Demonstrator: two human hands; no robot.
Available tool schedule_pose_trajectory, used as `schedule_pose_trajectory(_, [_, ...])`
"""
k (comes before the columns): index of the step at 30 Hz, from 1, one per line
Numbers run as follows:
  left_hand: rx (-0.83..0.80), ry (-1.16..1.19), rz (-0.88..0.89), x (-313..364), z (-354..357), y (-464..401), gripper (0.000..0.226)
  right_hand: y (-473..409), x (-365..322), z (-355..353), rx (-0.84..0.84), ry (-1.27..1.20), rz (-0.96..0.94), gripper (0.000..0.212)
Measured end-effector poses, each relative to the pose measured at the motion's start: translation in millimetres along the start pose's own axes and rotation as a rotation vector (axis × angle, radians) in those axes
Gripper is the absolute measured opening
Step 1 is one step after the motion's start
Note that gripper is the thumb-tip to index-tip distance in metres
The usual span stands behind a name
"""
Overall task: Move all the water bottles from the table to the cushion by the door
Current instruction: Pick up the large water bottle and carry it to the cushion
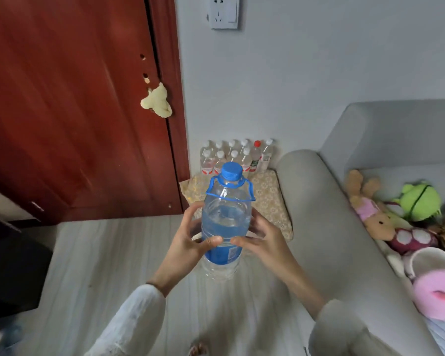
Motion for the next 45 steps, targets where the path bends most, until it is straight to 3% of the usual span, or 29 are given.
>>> schedule_pose_trajectory(6, [-0.027,-0.034,-0.091,-17.7,39.4,-101.1,0.067,-91.5,26.2,-38.7,0.018,0.009,0.059,0.061])
schedule_pose_trajectory(15, [0.058,-0.116,-0.141,-57.3,135.9,-267.4,0.07,-268.6,82.8,-128.9,-0.098,0.005,0.119,0.064])
schedule_pose_trajectory(20, [0.067,-0.183,-0.192,-102.2,175.5,-351.0,0.072,-354.3,127.1,-166.7,-0.121,0.022,0.173,0.058])
schedule_pose_trajectory(26, [0.07,-0.261,-0.223,-167.6,203.4,-428.9,0.07,-428.7,198.6,-183.4,-0.132,0.009,0.235,0.066])
schedule_pose_trajectory(36, [0.123,-0.377,-0.202,-236.2,219.4,-500.6,0.07,-499.4,270.4,-180.0,-0.102,0.083,0.175,0.062])
schedule_pose_trajectory(39, [0.154,-0.385,-0.227,-245.0,219.6,-509.3,0.065,-509.3,284.6,-175.2,-0.099,0.061,0.145,0.065])
schedule_pose_trajectory(45, [0.192,-0.428,-0.216,-241.5,225.7,-519.3,0.075,-520.9,293.4,-176.2,-0.136,0.093,0.194,0.068])
Point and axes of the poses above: each hand's wrist, its own y-axis away from the middle knuckle, its own z-axis out of the palm, x = y × z, the point moved 4 cm from there along -y, towards the middle knuckle, and after that the axes turned 10 degrees about x, right-handed, at the moved point
